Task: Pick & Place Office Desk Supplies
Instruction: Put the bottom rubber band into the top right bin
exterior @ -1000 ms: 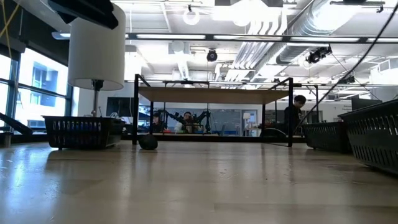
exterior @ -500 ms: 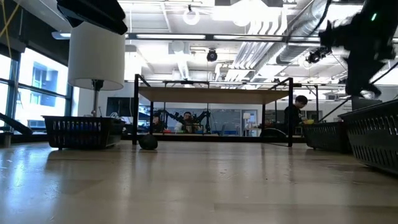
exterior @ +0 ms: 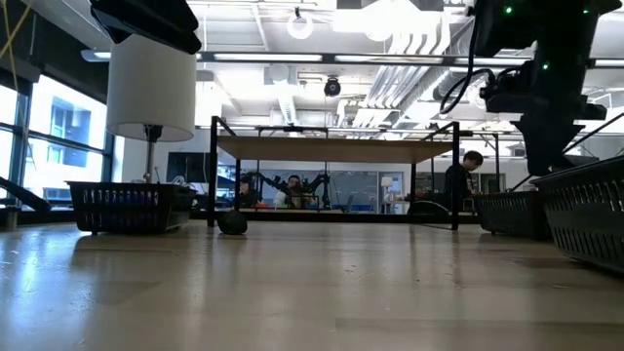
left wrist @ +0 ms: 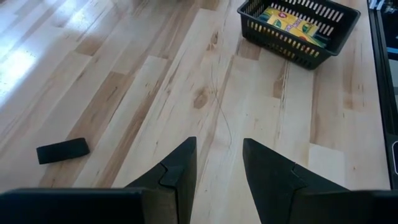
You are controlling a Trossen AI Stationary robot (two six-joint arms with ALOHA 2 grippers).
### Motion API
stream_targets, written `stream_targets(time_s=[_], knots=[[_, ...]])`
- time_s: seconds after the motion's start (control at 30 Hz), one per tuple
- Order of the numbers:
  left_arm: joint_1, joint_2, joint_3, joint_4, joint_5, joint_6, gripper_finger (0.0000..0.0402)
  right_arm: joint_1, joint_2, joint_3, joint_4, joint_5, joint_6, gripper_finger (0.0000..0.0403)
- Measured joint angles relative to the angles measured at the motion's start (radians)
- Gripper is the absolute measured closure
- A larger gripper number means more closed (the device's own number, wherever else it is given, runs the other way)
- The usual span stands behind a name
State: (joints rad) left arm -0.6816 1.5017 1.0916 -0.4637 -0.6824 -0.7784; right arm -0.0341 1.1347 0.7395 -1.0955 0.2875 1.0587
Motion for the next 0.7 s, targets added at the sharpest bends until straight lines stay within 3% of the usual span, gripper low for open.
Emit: stream_targets(time_s=[0.37,0.7], knots=[[-0.017,0.000,0.000,0.000,0.002,-0.007,0.0277,-0.025,0.000,0.000,0.010,-0.010,-0.039,0.0384],[-0.017,0.000,-0.001,0.000,0.002,-0.007,0.0277,-0.025,0.000,0.000,0.032,-0.001,-0.033,0.0229]])
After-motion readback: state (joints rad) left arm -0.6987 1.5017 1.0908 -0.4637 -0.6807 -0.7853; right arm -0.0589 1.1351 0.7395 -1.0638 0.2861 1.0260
